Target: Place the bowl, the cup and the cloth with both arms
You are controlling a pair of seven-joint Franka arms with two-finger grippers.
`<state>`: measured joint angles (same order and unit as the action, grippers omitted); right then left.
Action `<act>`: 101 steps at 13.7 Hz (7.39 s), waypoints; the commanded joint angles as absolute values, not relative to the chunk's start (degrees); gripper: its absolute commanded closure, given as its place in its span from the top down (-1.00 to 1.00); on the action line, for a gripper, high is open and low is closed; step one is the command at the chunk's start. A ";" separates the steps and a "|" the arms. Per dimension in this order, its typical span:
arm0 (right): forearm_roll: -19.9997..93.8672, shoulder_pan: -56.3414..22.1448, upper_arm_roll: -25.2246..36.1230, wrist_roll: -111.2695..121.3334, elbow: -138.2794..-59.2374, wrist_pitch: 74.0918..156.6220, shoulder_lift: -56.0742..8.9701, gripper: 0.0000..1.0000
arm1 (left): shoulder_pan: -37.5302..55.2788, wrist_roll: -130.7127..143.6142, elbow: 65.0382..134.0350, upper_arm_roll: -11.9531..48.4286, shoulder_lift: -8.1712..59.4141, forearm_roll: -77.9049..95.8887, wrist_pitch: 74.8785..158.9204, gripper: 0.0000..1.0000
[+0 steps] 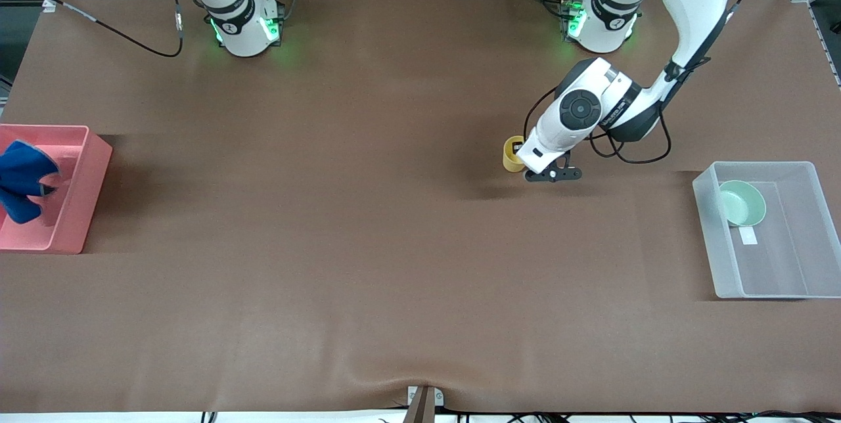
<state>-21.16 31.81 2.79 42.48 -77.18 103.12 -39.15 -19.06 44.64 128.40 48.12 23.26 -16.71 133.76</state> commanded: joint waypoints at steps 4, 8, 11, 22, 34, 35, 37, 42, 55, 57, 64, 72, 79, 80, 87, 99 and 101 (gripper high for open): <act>-18.63 33.40 2.02 47.17 -77.61 111.41 -40.87 -1.00 | -22.48 46.24 119.99 48.34 22.07 -18.28 123.87 -1.00; -18.28 33.49 2.02 47.99 -77.61 112.94 -41.92 -1.00 | -30.56 37.21 112.24 48.34 21.80 -18.19 115.85 -1.00; -16.44 34.19 1.93 48.77 -77.61 113.12 -43.06 -1.00 | -38.03 27.28 107.34 48.25 22.23 -18.19 112.08 -1.00; -14.68 33.75 1.93 50.10 -77.61 112.77 -43.33 1.00 | -46.23 -4.80 91.08 37.63 27.85 -23.91 107.75 -1.00; -7.85 20.75 0.97 35.97 -77.43 94.83 -31.03 1.00 | -42.37 -15.30 80.42 26.55 45.17 -24.70 123.05 -1.00; -5.91 19.79 0.97 34.29 -77.52 94.83 -30.42 1.00 | -41.93 -15.29 80.33 26.19 45.44 -24.61 123.39 -1.00; -5.19 16.28 0.97 29.82 -78.39 94.14 -28.49 1.00 | -41.23 -15.03 79.90 26.10 47.27 -24.61 125.58 -1.00; -5.01 7.13 0.88 16.01 -86.73 93.96 -19.09 1.00 | -40.00 -14.86 79.45 26.02 48.51 -24.61 126.39 -0.06; 3.16 5.18 1.32 1.58 -91.77 85.70 -1.23 1.00 | -39.90 -15.12 79.01 26.10 42.55 -24.08 116.82 0.67; 3.16 5.10 1.41 1.32 -90.10 82.46 -1.06 1.00 | -39.90 -15.21 79.01 27.07 40.27 -24.08 114.70 0.67; 2.20 5.10 1.32 2.89 -88.68 80.16 1.32 1.00 | -39.73 -12.15 79.71 31.02 34.37 -23.99 113.73 1.00; 2.11 4.84 1.32 5.54 -87.45 79.81 1.23 1.00 | -35.78 3.58 79.80 35.50 31.82 -23.99 107.06 1.00; 0.53 3.69 1.58 5.54 -87.01 81.02 1.32 1.00 | -27.26 11.77 79.45 33.06 30.15 -22.33 104.86 1.00; 0.35 3.26 1.58 5.54 -87.01 81.38 1.23 1.00 | -24.64 11.95 79.37 30.18 29.02 -20.67 104.68 1.00; -0.17 3.17 1.23 5.54 -87.01 82.18 0.62 1.00 | 5.60 10.64 79.72 -5.07 22.68 -4.59 103.45 1.00; -0.79 2.99 1.05 5.54 -87.19 83.23 0.70 1.00 | 2.90 -3.88 83.76 -2.20 5.72 2.02 89.21 1.00; -0.79 3.08 1.05 5.54 -87.10 83.23 0.70 1.00 | 3.08 -2.73 83.85 -1.93 6.15 2.02 89.21 1.00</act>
<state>0.29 4.11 0.51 5.20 -87.60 83.30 0.66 3.84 -3.08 81.81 -3.06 7.48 0.91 89.13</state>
